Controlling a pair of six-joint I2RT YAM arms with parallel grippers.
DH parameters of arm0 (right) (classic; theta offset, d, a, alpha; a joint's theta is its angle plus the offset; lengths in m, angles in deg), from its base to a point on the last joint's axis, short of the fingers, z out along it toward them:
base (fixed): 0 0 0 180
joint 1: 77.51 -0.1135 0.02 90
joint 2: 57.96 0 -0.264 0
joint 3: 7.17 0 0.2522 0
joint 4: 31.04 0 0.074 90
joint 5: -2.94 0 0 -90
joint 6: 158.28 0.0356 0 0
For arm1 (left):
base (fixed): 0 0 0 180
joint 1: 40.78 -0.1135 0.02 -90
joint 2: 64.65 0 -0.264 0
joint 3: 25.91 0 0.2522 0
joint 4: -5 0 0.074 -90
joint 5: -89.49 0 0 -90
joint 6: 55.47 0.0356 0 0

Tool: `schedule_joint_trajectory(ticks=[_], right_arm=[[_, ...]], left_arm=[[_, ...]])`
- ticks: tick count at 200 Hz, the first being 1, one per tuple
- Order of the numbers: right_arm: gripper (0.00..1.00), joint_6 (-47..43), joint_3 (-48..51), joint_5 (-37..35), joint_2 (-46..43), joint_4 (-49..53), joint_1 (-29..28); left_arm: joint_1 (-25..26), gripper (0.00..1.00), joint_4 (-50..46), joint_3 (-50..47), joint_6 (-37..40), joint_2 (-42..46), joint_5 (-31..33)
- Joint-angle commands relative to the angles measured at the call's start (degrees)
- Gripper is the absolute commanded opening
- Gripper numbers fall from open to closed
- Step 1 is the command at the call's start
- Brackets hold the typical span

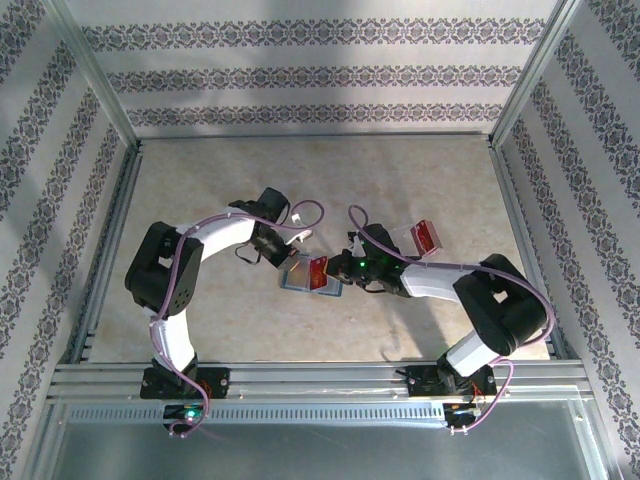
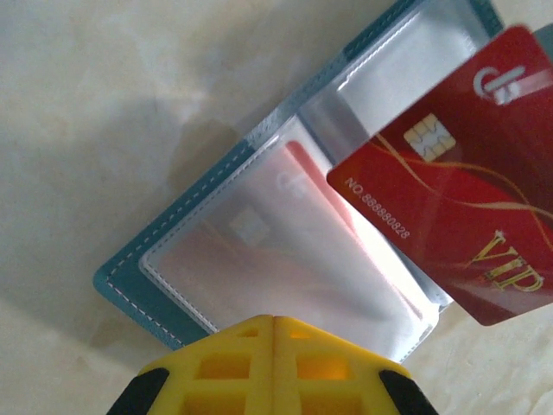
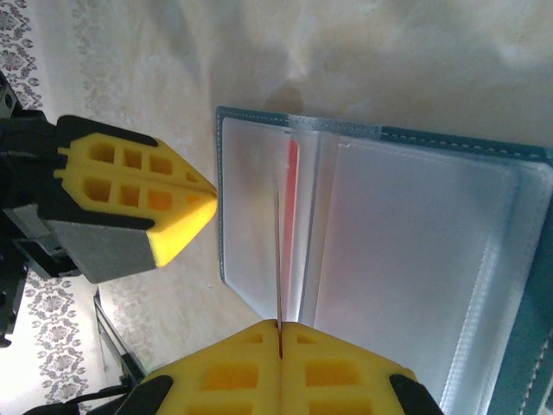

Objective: Put the credit cards into the card holder

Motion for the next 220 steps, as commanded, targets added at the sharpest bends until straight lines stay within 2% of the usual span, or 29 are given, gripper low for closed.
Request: schedule_joint_trajectory(ticks=[1, 126, 220], right_arm=[[0.0, 0.8, -1.1, -0.8, 1.0, -2.4, -0.3], [0.0, 1.5, -0.6, -0.1, 5.6, -5.5, 0.1], [0.0, 0.4, 2.4, -1.9, 4.8, -5.0, 0.9]], left_arm=[[0.6, 0.0, -2.3, 0.1, 2.0, 0.0, 3.1], [1.5, 0.0, 0.5, -4.5, 4.3, 0.2, 5.0], [2.4, 0.0, 1.0, -4.6, 6.4, -0.6, 7.4]])
